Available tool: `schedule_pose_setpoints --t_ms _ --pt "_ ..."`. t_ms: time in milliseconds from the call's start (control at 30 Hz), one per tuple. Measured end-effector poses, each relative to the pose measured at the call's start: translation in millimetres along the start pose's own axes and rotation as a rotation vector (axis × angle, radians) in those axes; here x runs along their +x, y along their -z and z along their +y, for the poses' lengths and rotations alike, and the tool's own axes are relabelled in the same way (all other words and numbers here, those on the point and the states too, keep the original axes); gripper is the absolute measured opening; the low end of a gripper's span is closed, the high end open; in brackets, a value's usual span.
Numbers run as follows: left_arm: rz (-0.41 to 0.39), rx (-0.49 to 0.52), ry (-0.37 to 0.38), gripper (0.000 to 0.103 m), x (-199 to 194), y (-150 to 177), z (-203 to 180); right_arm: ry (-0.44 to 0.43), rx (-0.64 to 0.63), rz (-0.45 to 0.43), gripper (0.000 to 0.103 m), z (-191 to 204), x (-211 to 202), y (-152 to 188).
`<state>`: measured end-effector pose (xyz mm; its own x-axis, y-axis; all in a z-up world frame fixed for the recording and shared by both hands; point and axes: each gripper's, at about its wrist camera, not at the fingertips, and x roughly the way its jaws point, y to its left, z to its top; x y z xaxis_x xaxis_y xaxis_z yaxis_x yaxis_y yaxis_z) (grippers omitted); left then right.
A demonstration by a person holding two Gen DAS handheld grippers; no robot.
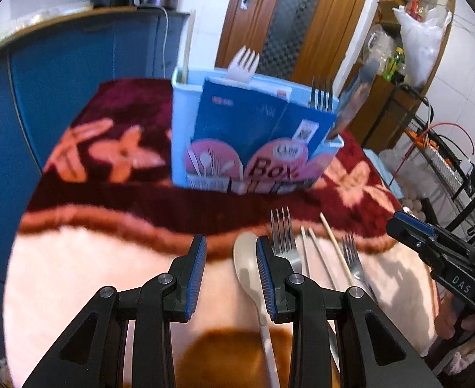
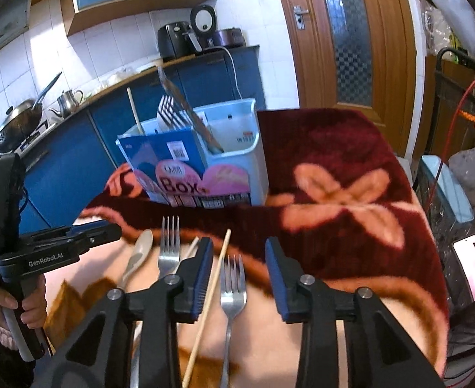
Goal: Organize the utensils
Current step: 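Move both open tools back down over the remaining utensils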
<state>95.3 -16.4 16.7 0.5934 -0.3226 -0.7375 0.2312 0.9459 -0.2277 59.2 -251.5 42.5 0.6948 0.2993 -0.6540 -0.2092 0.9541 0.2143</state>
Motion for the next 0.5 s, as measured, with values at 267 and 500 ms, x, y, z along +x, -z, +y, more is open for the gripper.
schedule_pose_setpoints --t_ms 267,500 --pt "0.085 -0.013 0.008 0.033 21.7 6.4 -0.2 -0.004 -0.013 0.065 0.041 -2.0 14.8 7.4" --pt "0.129 -0.015 0.005 0.033 33.5 8.5 -0.3 -0.007 -0.024 0.113 0.043 -2.3 25.3 11.5"
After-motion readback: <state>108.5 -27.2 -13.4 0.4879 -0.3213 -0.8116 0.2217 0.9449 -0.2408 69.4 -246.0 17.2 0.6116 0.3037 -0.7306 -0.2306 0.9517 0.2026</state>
